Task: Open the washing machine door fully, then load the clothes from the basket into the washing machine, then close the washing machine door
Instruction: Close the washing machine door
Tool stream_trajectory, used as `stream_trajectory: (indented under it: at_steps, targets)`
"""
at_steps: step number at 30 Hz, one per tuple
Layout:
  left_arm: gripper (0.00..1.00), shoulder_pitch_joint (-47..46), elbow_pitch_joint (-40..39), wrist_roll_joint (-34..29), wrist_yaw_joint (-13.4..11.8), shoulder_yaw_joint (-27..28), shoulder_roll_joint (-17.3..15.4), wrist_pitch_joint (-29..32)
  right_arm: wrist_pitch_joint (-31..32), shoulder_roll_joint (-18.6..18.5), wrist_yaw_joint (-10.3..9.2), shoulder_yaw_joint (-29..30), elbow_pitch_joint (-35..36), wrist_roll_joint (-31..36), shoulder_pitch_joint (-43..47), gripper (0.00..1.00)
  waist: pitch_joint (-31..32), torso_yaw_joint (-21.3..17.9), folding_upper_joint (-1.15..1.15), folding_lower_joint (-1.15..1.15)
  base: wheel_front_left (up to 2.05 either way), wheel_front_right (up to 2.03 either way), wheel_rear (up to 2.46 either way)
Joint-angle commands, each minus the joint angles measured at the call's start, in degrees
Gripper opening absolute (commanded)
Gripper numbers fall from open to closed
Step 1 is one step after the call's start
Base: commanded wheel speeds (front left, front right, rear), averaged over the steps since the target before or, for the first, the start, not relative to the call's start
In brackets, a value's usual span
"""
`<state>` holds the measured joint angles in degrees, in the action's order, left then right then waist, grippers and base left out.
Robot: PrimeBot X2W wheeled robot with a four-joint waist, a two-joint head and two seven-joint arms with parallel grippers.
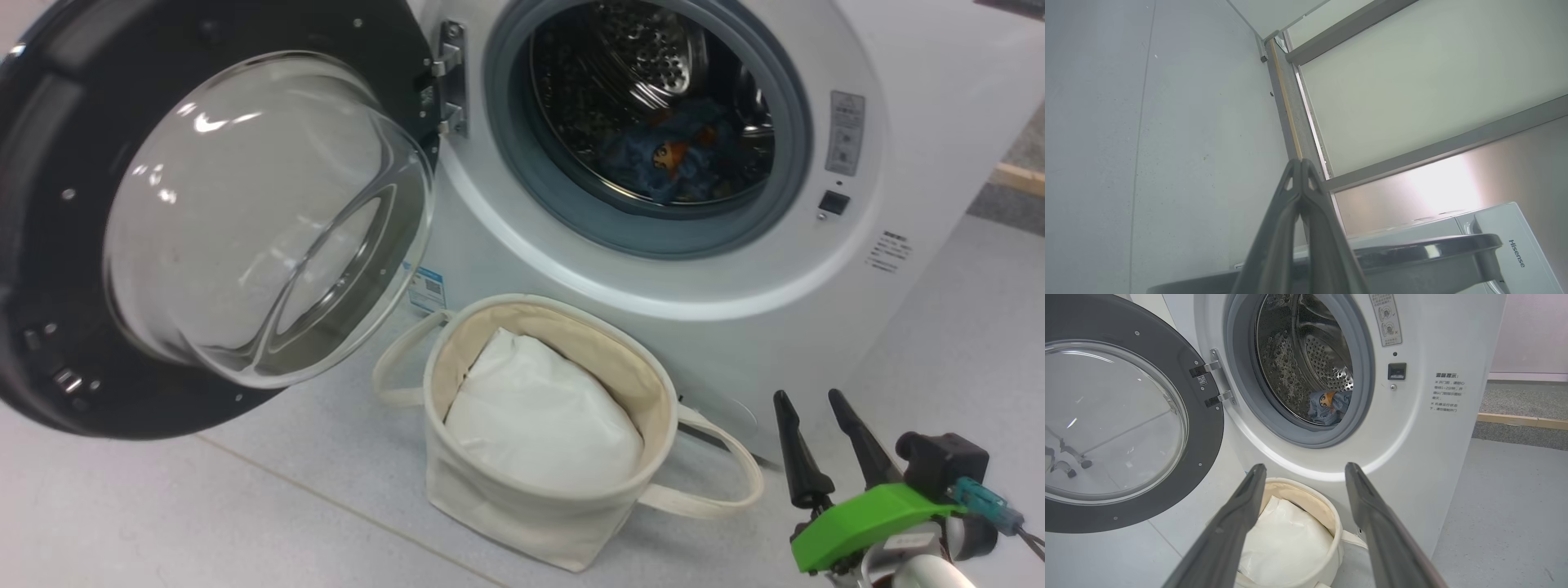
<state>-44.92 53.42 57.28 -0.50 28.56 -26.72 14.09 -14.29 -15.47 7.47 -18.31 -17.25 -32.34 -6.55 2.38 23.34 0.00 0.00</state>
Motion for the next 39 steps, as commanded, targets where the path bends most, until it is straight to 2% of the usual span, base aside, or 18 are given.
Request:
stream_trajectory:
  at_steps: [1,13,22,31,39]
  targets:
    - [0.00,-2.9,0.3,0.2,0.5,0.9,-4.3,0.8,-0.7,-2.1,0.02,-1.2,2.0,0.3,-1.3,1.00,-0.7,-1.3,0.00,0.00,0.00,0.00,0.00]
    - [0.00,-6.5,7.6,4.0,4.7,1.7,-5.6,7.2,-0.7,-3.9,0.02,-1.8,1.9,0.1,-2.7,1.00,-2.7,-3.6,0.00,0.00,0.00,0.00,0.00]
    - [0.00,-7.6,10.4,5.2,6.6,-1.5,-4.2,20.7,-0.7,-3.6,0.02,-1.8,1.6,-0.2,-3.3,1.00,-3.1,-2.6,0.00,0.00,0.00,0.00,0.00]
    - [0.00,-5.1,7.4,6.6,7.7,-4.6,-0.8,32.2,-0.7,-2.4,0.02,-1.1,1.9,0.0,-2.7,1.00,-2.8,-0.3,0.00,0.00,0.00,0.00,0.00]
    - [0.00,-0.8,-0.2,8.6,7.3,-6.2,2.4,42.0,-0.7,-0.4,0.02,-0.4,2.0,0.0,-1.2,1.00,-0.4,1.2,0.00,0.00,0.00,0.00,0.00]
